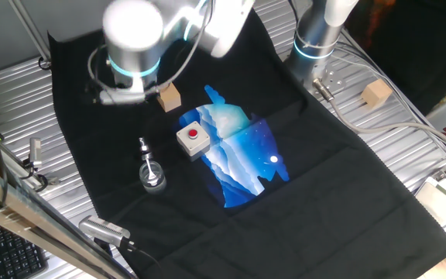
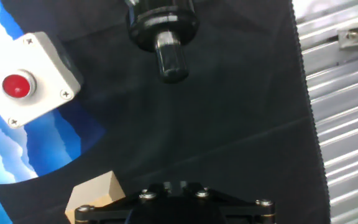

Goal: Screw the lid onto the jar

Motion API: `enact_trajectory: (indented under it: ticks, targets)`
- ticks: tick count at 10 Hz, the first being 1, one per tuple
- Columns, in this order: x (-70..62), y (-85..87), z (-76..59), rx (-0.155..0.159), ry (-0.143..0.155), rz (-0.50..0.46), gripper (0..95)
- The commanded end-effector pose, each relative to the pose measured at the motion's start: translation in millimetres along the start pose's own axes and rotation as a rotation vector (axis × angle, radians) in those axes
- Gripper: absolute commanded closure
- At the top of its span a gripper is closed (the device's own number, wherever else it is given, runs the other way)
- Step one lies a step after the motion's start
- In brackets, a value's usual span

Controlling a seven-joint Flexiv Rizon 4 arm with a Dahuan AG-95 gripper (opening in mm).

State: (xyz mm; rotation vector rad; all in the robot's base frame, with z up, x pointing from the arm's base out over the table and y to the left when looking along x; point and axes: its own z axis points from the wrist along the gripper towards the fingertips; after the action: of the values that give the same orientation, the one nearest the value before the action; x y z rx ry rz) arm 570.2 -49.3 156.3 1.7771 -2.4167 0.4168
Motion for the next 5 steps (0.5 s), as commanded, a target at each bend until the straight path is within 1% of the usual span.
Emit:
enact_trajectory:
  ticks: [1, 2, 3, 4, 5]
  targets:
    - [-10.0, -9.5, 5.5, -0.013, -0.023, 0.003, 95.0]
    - [-11.6, -10.4, 6.0, -0.014, -0.028, 0.003, 95.0]
    - [-19.7, -14.3, 8.5, -0.013, -0.042, 0.004, 95.0]
    - [-24.6, -16.7, 10.2, -0.010, -0.054, 0.006, 95.0]
    - [-28.2, -18.4, 11.6, -0.008, -0.076, 0.010, 95.0]
